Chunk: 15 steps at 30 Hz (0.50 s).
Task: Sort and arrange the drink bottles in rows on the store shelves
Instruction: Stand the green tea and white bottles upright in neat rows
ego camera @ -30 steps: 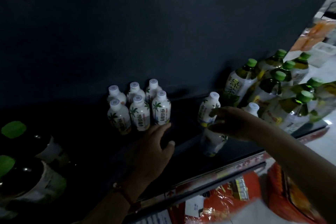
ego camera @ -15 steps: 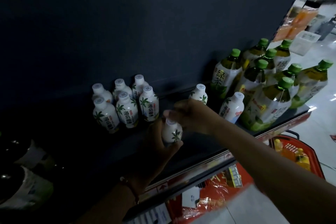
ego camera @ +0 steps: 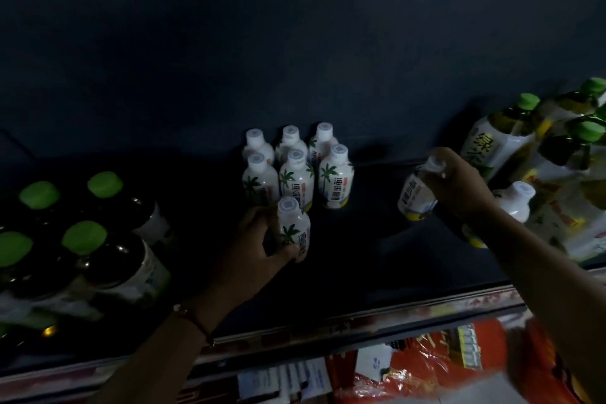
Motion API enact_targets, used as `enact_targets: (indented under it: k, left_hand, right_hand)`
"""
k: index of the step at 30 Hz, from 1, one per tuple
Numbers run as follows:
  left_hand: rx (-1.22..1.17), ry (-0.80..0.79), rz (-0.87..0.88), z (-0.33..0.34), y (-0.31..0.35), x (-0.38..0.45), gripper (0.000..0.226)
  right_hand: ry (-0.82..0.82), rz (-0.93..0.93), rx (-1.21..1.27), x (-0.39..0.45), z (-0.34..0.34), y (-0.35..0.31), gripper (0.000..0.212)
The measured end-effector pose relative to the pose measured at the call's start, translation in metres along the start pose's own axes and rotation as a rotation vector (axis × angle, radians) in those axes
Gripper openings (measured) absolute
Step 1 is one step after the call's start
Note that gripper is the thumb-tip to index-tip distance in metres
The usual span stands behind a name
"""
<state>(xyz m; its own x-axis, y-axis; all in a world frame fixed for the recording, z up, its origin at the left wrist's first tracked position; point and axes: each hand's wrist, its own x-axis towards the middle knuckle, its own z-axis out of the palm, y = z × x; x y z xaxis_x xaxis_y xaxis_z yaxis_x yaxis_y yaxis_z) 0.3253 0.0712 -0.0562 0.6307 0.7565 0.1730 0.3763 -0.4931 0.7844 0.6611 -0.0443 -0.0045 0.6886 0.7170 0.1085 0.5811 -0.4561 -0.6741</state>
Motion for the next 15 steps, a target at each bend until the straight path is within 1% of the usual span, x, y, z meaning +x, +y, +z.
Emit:
enact_targets:
  k: [2, 4, 7, 9, 12, 15]
  left_hand:
    - [-0.014, -0.016, -0.006, -0.008, -0.004, -0.003, 0.061]
    - [-0.032, 0.0, -0.005, -0.013, -0.007, -0.006, 0.06]
    - [-0.001, 0.064, 0.008, -0.011, -0.003, -0.008, 0.061]
    - [-0.009, 0.087, -0.004, -0.004, 0.0, -0.004, 0.061]
    - [0.005, 0.129, -0.043, 0.003, 0.005, 0.002, 0.068]
    - [-0.011, 0.135, -0.053, -0.001, 0.003, 0.004, 0.065]
  right_hand:
    - [-0.035, -0.066, 0.066, -0.005, 0.003, -0.003, 0.025]
    - [-0.104, -0.162, 0.12, -0.011, 0.008, -0.011, 0.026]
    - [-0.263, -0.26, 0.256, -0.023, 0.016, -0.033, 0.03]
    - [-0.37, -0.257, 0.31, -0.028, 0.021, -0.048, 0.028]
    - [-0.464, -0.285, 0.303, -0.034, 0.028, -0.066, 0.026]
    - [-0.528, -0.32, 0.249, -0.036, 0.036, -0.078, 0.029]
